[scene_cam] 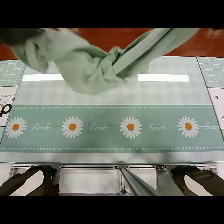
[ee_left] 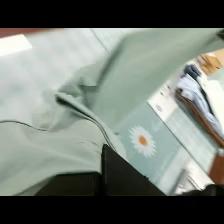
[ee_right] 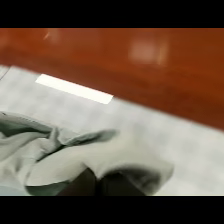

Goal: Fold the shirts.

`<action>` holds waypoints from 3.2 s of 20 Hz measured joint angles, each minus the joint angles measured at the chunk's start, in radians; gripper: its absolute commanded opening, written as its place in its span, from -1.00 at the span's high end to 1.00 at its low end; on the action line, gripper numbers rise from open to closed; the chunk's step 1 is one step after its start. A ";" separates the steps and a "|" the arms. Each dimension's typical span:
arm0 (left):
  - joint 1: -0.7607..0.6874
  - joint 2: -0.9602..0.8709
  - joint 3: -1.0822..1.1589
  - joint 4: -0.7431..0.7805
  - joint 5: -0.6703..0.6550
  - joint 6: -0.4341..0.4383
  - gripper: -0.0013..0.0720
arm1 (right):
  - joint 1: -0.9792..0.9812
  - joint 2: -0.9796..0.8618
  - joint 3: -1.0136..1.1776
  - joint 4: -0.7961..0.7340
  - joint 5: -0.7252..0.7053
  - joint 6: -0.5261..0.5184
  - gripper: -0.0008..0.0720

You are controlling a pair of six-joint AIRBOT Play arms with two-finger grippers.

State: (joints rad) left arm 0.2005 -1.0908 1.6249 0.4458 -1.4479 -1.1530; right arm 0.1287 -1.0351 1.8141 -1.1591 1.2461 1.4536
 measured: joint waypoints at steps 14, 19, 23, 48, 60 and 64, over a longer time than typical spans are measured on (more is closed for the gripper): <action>0.010 0.418 0.129 0.584 -0.053 -0.250 0.92 | -0.007 0.421 0.069 -0.420 0.315 0.149 0.89; 0.000 0.484 -0.168 0.584 -0.072 -0.288 0.92 | -0.007 0.475 -0.197 -0.362 0.368 0.187 0.89; -0.002 0.476 -0.529 0.555 -0.014 -0.295 0.92 | -0.007 0.469 -0.533 -0.297 0.268 0.194 0.89; 0.142 0.195 -1.070 0.298 0.201 -0.110 -0.42 | -0.156 -0.211 -0.734 -0.082 -0.148 0.109 0.89; -0.117 0.249 -1.448 0.066 0.522 -0.169 -0.42 | -0.162 -0.212 -0.732 -0.048 -0.143 0.087 0.89; -0.229 0.174 -1.455 -0.074 0.665 -0.171 -0.42 | -0.162 -0.212 -0.732 -0.045 -0.143 0.087 0.89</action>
State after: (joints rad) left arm -0.0284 -0.9169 0.1703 0.3714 -0.7834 -1.3243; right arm -0.0330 -1.2476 1.0817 -1.2045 1.1027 1.5406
